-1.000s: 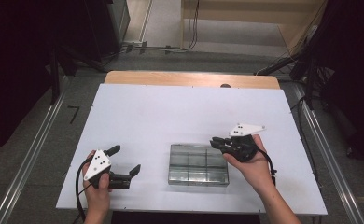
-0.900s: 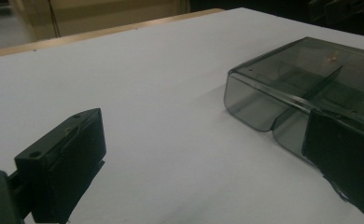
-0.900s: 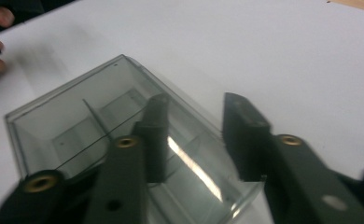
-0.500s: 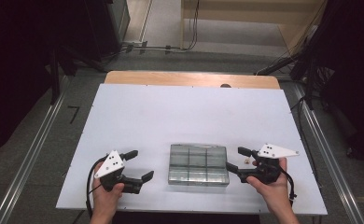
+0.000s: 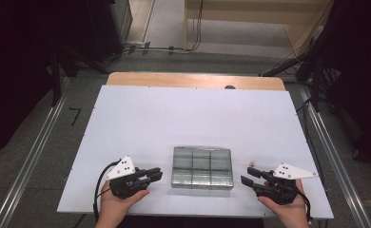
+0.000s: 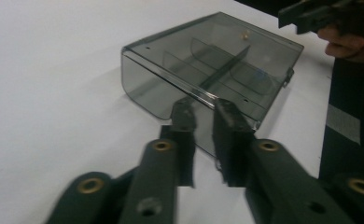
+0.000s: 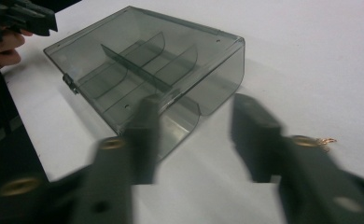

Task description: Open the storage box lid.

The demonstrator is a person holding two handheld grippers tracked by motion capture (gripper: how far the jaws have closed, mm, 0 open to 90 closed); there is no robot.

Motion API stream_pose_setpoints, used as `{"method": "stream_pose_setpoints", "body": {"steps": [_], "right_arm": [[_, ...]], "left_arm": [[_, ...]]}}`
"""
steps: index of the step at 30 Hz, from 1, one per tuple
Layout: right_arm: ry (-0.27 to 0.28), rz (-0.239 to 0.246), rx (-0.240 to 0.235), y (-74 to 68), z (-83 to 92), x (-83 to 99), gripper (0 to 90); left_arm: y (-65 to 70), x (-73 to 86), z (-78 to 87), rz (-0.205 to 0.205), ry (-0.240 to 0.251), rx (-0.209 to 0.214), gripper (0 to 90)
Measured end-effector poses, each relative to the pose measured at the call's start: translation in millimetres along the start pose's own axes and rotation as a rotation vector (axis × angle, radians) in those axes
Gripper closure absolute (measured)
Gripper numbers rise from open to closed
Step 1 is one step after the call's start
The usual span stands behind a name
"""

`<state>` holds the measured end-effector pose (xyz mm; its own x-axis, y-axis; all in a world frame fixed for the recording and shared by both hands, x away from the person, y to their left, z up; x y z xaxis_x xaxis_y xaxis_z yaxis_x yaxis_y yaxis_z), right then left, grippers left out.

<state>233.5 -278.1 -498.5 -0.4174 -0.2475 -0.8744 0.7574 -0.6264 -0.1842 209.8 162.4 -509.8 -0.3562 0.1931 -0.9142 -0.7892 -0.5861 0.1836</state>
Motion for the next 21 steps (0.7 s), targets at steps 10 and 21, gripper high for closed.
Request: {"method": "stream_pose_setpoints", "body": {"steps": [10, 21], "right_arm": [[-0.083, 0.02, -0.013, 4.4, -15.4, 5.7, 88.4], [-0.157, 0.053, -0.057, -1.5, -28.6, 10.0, 88.3]], "left_arm": [[0.9, 4.9, -10.7, 0.003, -0.079, 0.048, 90.0], [7.0, 5.2, -23.1, -0.022, -0.116, 0.078, 90.0]]}}
Point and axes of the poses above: each handheld gripper's, and its own axes: z roughly backward along the jaws, x roughly out of its underside, y roughly to its right, the point moved 1 cm from there along -z, roughly forward along the jaws, and after that the axes turned 3 degrees about y, right-handed, at the moved point
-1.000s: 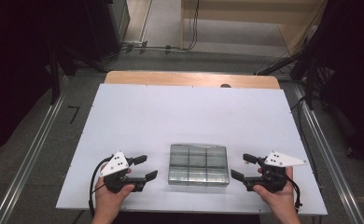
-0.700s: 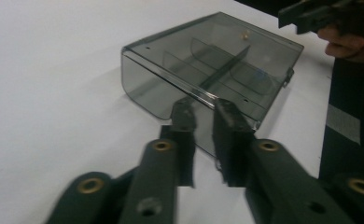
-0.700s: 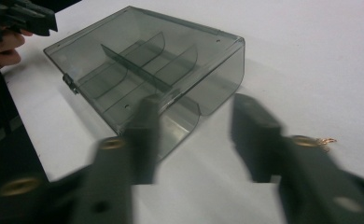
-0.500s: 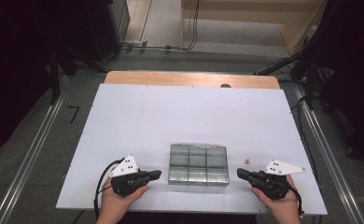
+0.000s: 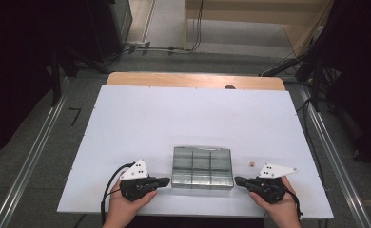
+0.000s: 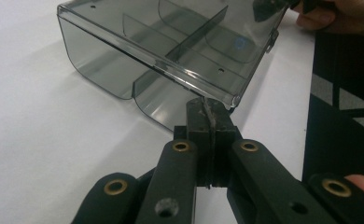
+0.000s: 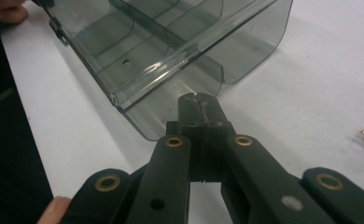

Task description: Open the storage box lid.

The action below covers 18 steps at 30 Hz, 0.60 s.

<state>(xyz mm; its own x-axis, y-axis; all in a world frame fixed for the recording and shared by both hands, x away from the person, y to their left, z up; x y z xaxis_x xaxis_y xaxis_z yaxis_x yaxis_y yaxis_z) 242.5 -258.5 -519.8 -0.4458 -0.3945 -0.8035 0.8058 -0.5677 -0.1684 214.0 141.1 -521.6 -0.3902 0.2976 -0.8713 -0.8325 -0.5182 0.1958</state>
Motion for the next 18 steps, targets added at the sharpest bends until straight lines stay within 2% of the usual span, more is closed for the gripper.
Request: {"method": "stream_pose_setpoints", "body": {"steps": [4, 8, 18], "right_arm": [[-0.011, 0.02, -0.018, -2.0, -0.5, 1.2, 88.3], [0.003, 0.034, -0.053, -3.4, 0.1, -0.6, 88.4], [0.017, 0.06, -0.056, -4.0, 3.6, -1.3, 88.5]], "left_arm": [[0.5, -0.4, -0.5, 0.0, 0.002, 0.007, 90.0], [1.0, -0.4, -0.5, 0.002, 0.003, 0.006, 90.0], [2.4, -0.4, -1.1, -0.001, 0.012, 0.011, 90.0]]}}
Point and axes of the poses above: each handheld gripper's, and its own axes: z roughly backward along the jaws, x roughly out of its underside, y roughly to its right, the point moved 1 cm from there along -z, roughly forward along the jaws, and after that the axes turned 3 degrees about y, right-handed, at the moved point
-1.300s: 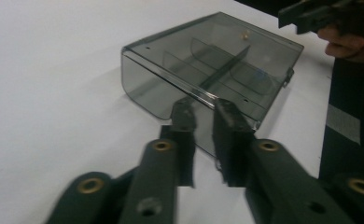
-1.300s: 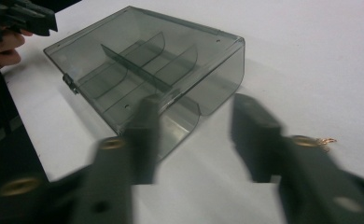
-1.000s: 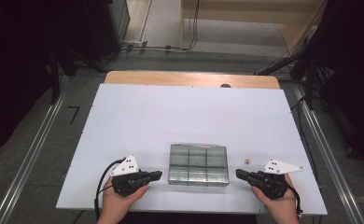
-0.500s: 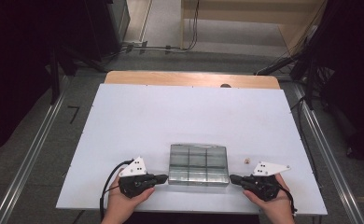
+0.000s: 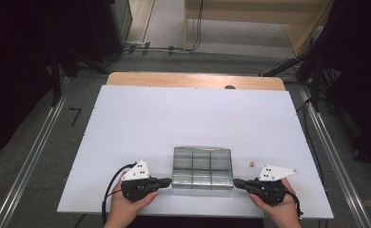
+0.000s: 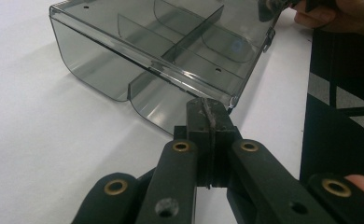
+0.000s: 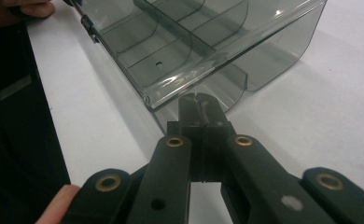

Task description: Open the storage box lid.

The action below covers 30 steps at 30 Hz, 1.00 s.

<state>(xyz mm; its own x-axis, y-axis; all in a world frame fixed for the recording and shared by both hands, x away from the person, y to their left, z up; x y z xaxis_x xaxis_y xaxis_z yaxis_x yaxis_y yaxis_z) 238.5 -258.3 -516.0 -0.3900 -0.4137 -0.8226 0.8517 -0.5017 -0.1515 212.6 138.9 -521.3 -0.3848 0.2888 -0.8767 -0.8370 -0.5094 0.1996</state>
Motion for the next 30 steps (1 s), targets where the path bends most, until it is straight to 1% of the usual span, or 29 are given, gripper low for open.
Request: {"method": "stream_pose_setpoints", "body": {"steps": [4, 6, 7, 12, 15, 18, 20, 25, 30], "right_arm": [[0.014, -0.002, -0.009, 0.8, 1.4, -0.1, 88.6], [0.033, -0.005, -0.027, 1.1, 2.6, -0.5, 88.6], [0.041, -0.004, -0.033, 1.0, 3.0, -1.0, 88.6], [0.038, 0.003, -0.016, -0.9, 3.2, -2.8, 88.6], [0.049, 0.006, -0.023, -1.8, 4.1, -4.1, 88.6], [0.063, 0.007, -0.018, -3.2, 4.7, -6.4, 88.6], [0.073, 0.005, -0.021, -3.5, 4.8, -7.3, 88.6], [0.106, -0.01, -0.034, -4.6, 5.6, -9.6, 88.6], [0.123, 0.0, -0.026, -7.8, 5.1, -12.8, 88.6]], "left_arm": [[0.9, 0.0, 0.2, -0.002, 0.0, 0.001, 90.0], [1.4, -1.0, 1.0, 0.002, 0.018, 0.017, 90.0], [1.6, -1.6, 1.0, -0.002, 0.018, 0.015, 90.0], [2.0, -2.2, 1.0, -0.01, 0.027, 0.009, 90.0], [2.7, -3.5, 1.3, -0.016, 0.047, 0.01, 90.0], [3.8, -4.9, 1.9, -0.022, 0.068, 0.011, 90.0], [4.0, -6.2, 3.2, -0.032, 0.081, 0.007, 90.0], [4.2, -9.2, 5.8, -0.029, 0.122, 0.009, 90.0], [5.1, -11.8, 6.8, -0.034, 0.143, 0.004, 90.0]]}}
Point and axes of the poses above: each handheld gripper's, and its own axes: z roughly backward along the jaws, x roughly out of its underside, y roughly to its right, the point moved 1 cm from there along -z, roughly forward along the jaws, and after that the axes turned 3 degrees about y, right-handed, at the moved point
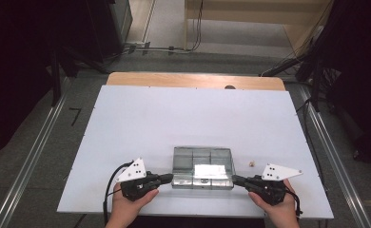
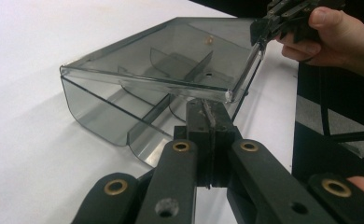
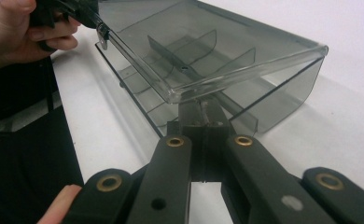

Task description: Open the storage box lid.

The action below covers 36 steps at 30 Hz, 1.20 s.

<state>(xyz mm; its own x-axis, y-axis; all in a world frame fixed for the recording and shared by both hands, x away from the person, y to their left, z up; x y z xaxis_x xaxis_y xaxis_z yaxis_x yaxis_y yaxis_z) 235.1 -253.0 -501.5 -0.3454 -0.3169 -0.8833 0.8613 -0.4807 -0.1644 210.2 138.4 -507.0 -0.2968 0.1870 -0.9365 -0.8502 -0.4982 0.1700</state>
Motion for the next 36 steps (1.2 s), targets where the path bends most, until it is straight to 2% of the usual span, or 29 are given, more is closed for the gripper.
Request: {"method": "stream_pose_setpoints", "body": {"steps": [6, 14, 18, 24, 32, 36], "right_arm": [[0.024, 0.004, 0.008, -2.1, 0.9, -4.3, 88.6], [0.045, 0.004, 0.017, -3.6, 1.3, -8.5, 88.6], [0.058, 0.009, 0.029, -4.4, 0.6, -14.1, 88.6], [0.07, -0.003, 0.042, -4.3, 2.2, -23.0, 88.6], [0.075, 0.0, 0.041, -0.4, 1.4, -32.0, 88.6], [0.074, 0.001, 0.037, 1.0, -0.8, -36.0, 88.6]], "left_arm": [[0.9, -3.7, -0.5, -0.004, 0.023, -0.004, 90.0], [2.6, -9.3, -4.6, -0.015, 0.029, -0.02, 90.0], [3.0, -13.8, -8.2, -0.008, 0.046, -0.025, 90.0], [4.0, -23.2, -12.1, -0.028, 0.064, -0.034, 90.0], [-5.4, -27.1, -19.1, 0.004, 0.077, -0.039, 90.0], [-6.8, -29.1, -20.2, 0.0, 0.088, -0.045, 89.2]]}}
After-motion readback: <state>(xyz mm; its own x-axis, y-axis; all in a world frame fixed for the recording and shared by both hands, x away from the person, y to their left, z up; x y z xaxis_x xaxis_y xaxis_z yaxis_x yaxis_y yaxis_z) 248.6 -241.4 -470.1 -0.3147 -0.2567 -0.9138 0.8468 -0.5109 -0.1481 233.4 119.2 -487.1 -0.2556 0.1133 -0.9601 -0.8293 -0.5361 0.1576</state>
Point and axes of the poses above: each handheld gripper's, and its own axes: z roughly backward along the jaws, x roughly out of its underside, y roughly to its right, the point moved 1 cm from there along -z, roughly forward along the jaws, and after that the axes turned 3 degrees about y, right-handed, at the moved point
